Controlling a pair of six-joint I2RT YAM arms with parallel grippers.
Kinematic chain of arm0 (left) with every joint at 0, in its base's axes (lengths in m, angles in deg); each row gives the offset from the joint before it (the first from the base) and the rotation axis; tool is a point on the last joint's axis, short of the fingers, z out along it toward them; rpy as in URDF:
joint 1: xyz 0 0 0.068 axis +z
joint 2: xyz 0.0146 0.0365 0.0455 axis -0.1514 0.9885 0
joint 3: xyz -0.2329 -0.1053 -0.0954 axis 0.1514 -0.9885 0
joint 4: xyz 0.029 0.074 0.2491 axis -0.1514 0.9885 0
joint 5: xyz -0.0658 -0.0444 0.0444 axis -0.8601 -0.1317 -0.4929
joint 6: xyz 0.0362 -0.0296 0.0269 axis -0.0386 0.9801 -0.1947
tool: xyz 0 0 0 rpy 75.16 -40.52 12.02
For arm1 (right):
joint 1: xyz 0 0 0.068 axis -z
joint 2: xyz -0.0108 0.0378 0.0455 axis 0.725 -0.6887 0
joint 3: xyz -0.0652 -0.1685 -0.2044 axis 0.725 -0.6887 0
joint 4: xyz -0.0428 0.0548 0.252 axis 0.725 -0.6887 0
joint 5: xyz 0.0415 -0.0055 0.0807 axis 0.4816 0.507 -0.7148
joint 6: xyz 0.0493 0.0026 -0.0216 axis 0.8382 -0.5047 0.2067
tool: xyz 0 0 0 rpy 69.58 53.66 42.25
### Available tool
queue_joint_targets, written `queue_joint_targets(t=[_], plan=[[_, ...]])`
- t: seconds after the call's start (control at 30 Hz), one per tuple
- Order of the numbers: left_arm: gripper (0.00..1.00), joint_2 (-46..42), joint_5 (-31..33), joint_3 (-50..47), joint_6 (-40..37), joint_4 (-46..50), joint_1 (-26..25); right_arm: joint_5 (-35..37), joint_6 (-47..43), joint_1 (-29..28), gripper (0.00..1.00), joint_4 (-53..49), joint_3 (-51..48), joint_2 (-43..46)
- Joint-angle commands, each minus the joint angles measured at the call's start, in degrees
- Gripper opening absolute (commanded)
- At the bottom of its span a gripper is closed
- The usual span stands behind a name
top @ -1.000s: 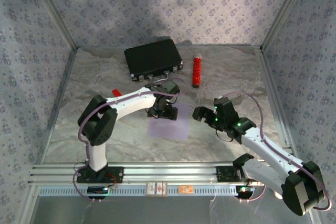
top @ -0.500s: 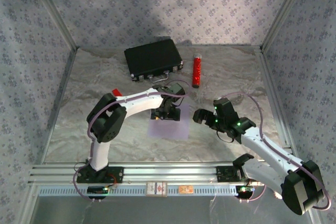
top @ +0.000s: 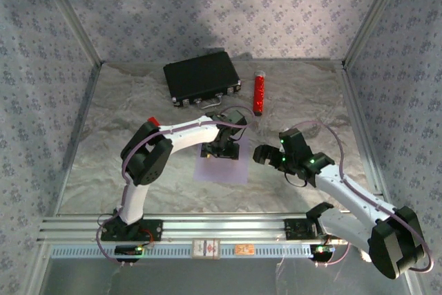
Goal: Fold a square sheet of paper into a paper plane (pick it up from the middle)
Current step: First fold the square sheet of paper in half at the center of the table.
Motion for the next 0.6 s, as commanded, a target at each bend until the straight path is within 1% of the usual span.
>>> queue_joint_targets(t=[0.0, 0.2, 0.57], plan=[[0.88, 1.0, 1.0, 1.4, -0.2, 2.1, -0.3, -1.1, -1.4, 0.2, 0.99, -1.9, 2.0, -0.6], [0.88, 1.4, -0.5, 0.8, -0.1, 1.1, -0.3, -1.2, -1.4, 0.2, 0.99, -2.0, 2.3, -1.1], [0.88, 2.9, -0.5, -1.1, 0.4, 0.2, -0.3, -0.9, -1.2, 0.2, 0.99, -2.7, 2.0, -1.3]])
